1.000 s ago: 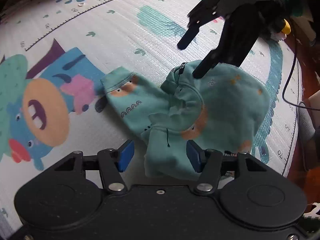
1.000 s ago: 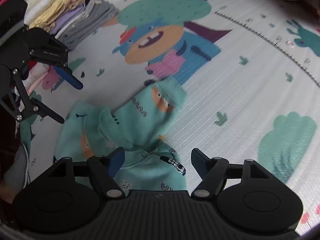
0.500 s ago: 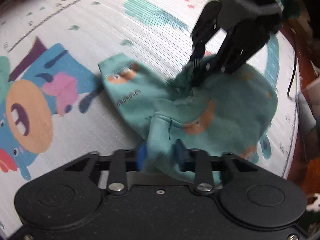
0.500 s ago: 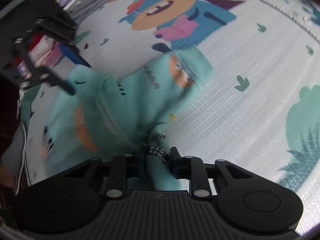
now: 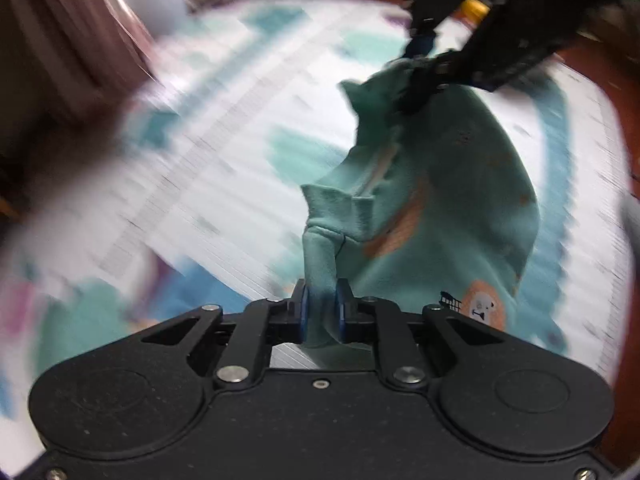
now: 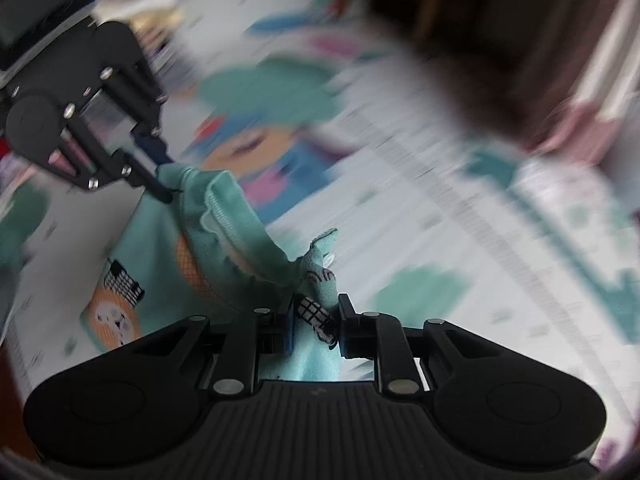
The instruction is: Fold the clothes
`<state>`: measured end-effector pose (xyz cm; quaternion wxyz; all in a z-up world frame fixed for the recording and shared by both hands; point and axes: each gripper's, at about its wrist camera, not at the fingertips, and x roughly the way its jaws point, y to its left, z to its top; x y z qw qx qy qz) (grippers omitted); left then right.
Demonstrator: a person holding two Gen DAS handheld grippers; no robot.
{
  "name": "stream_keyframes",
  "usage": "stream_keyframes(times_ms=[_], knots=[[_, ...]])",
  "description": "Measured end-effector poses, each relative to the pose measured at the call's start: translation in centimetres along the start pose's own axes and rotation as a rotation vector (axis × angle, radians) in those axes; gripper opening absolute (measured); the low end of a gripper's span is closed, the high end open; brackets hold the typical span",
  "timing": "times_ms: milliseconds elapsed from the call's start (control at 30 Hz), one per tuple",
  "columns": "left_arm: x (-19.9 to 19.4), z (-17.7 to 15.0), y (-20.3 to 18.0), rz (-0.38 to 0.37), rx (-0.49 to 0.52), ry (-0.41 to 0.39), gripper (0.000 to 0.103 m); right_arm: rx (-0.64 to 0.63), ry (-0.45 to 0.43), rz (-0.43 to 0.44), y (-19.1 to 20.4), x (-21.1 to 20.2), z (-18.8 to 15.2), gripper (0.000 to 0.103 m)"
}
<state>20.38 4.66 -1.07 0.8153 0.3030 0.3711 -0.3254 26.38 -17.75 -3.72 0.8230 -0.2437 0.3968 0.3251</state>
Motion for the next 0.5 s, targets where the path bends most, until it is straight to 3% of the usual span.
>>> stream_keyframes(times_ms=[167, 300, 367, 433, 500], knots=[[-8.0, 5.7, 1.3, 0.323, 0.023, -0.239, 0.011, -0.040, -0.214, -0.325, 0.3, -9.7, 4.4, 0.021], [-12.5, 7.0, -0.5, 0.509, 0.159, -0.358, 0.011, -0.107, -0.371, -0.524, 1.6, -15.6, 6.2, 0.021], [-12.5, 5.9, -1.9, 0.492, 0.223, -0.337, 0.011, -0.141, -0.409, -0.570, 2.3, -17.2, 6.4, 0.021], [-10.2, 3.2, -4.1, 0.374, 0.298, -0.232, 0.011, -0.202, -0.370, -0.562, 3.0, -16.5, 5.2, 0.021], [-7.9, 0.4, -6.3, 0.255, 0.372, -0.126, 0.011, -0.272, -0.275, -0.508, 3.9, -14.1, 3.0, 0.021]])
